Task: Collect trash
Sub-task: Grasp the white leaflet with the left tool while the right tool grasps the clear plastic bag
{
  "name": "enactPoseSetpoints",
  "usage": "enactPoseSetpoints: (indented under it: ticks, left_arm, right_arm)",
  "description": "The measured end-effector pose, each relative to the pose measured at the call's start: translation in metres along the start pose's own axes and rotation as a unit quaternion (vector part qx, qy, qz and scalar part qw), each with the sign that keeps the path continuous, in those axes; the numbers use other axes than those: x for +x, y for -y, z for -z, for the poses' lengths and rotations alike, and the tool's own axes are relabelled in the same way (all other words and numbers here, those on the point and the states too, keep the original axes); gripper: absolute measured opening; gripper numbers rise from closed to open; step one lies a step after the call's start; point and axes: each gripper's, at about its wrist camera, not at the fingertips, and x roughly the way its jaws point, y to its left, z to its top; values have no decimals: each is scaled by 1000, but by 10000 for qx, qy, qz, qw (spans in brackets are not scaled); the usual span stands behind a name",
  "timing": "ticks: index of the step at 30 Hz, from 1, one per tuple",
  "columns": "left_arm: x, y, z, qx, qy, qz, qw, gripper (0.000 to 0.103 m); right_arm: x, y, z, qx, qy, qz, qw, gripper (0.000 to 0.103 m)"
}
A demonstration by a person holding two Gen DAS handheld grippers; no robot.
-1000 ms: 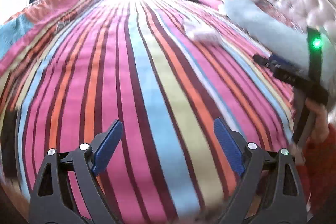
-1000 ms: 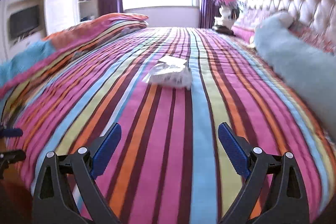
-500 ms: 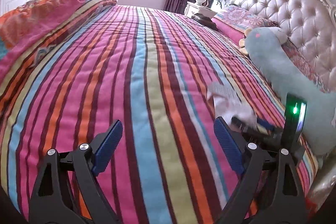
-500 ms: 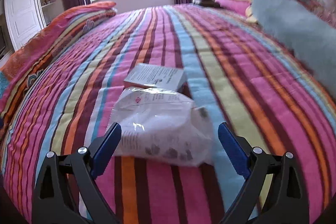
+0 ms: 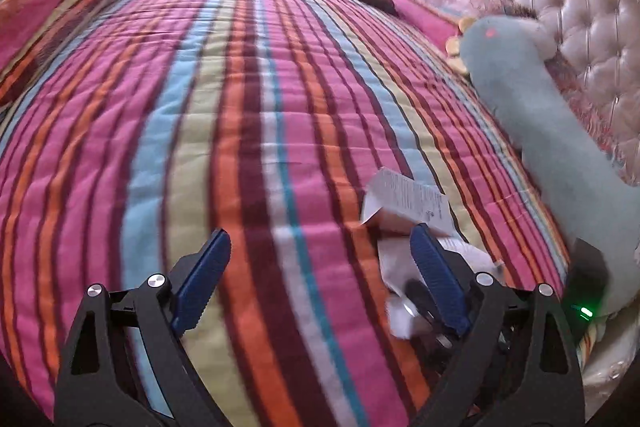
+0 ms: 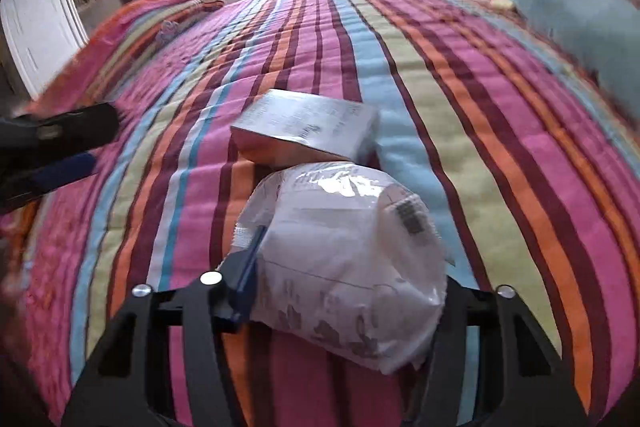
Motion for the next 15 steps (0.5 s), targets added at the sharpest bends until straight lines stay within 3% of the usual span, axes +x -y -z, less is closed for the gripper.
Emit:
enactPoseSetpoints:
  ticks: [2,7,11,15]
  left_arm:
    - [16,14,-4,138,-87,21,9999,89]
    - [42,47,-4,382,-37,-301,9988,89]
    - [53,77,-3,937,133,-609,9936,89]
    - [66,101,-2,1451,55,-755,9865,92]
  right_arm:
    - [-11,7,7,-222,-139,9,9997,48]
    - [-20,49,9,456,-28,-151,9988,47]
    - [-19,48,9,436,-6,-204,9988,47]
    - [-20,47,11,426,19,-199,9989,47]
